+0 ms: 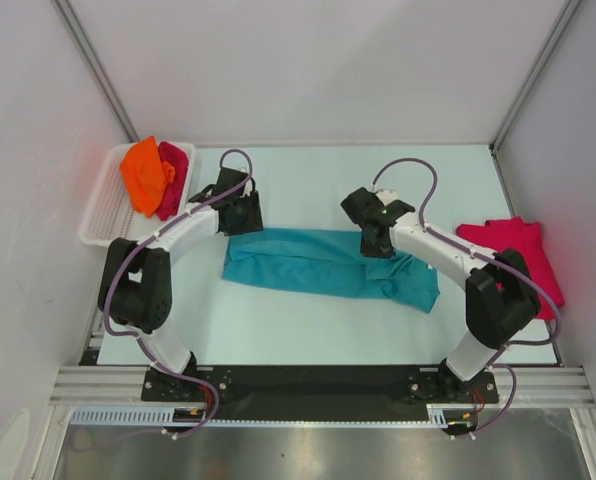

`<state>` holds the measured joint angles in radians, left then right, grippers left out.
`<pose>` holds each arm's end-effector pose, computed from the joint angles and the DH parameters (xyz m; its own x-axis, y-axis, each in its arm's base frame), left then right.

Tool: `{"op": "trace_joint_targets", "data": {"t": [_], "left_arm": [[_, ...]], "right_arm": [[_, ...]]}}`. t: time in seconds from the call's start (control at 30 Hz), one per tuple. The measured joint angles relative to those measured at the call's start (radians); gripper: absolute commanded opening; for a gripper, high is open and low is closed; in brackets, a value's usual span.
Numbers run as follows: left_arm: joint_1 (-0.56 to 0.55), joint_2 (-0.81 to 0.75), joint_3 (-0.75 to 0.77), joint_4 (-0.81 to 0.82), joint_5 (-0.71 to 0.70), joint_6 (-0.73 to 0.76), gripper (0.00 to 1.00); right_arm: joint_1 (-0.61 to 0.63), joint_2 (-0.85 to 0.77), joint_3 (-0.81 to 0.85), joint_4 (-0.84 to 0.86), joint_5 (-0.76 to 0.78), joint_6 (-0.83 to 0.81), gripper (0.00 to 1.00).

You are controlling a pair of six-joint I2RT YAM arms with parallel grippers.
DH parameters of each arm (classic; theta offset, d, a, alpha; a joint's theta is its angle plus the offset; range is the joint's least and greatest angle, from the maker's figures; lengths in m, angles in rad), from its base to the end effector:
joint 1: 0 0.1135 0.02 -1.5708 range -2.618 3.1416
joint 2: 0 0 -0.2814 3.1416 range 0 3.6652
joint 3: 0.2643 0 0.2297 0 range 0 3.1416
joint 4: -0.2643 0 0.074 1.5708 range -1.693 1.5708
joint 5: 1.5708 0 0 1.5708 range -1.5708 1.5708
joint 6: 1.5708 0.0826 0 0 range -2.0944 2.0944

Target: Fold and stack the t-shirts

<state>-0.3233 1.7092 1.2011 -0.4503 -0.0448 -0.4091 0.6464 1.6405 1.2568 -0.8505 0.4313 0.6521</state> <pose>0.3536 -0.1146 0.2087 -0.8284 -0.1415 -0.5420 -0.0398 0.9800 -0.1950 0.2738 0.1633 0.2262 -0.8640 0.0387 -0.5020 0.1100 0.9875 -0.1132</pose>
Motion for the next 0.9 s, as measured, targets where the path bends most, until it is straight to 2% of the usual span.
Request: {"op": "trace_joint_targets", "data": {"t": [0.2, 0.43, 0.63, 0.9], "left_arm": [[0.0, 0.0, 0.0, -0.001, 0.0, 0.0, 0.6], [0.0, 0.0, 0.0, -0.001, -0.001, 0.002, 0.6], [0.0, 0.0, 0.0, 0.0, 0.0, 0.003, 0.6], [0.0, 0.0, 0.0, 0.002, 0.0, 0.01, 0.6]], "right_arm": [[-0.096, 0.062, 0.019, 0.03, 0.027, -0.028, 0.23], [-0.131, 0.069, -0.026, 0.037, 0.068, -0.026, 0.2], [-0.133, 0.04, -0.093, -0.004, 0.093, 0.015, 0.15], [-0.079, -0.057, -0.16, -0.099, 0.137, 0.131, 0.16]]}}
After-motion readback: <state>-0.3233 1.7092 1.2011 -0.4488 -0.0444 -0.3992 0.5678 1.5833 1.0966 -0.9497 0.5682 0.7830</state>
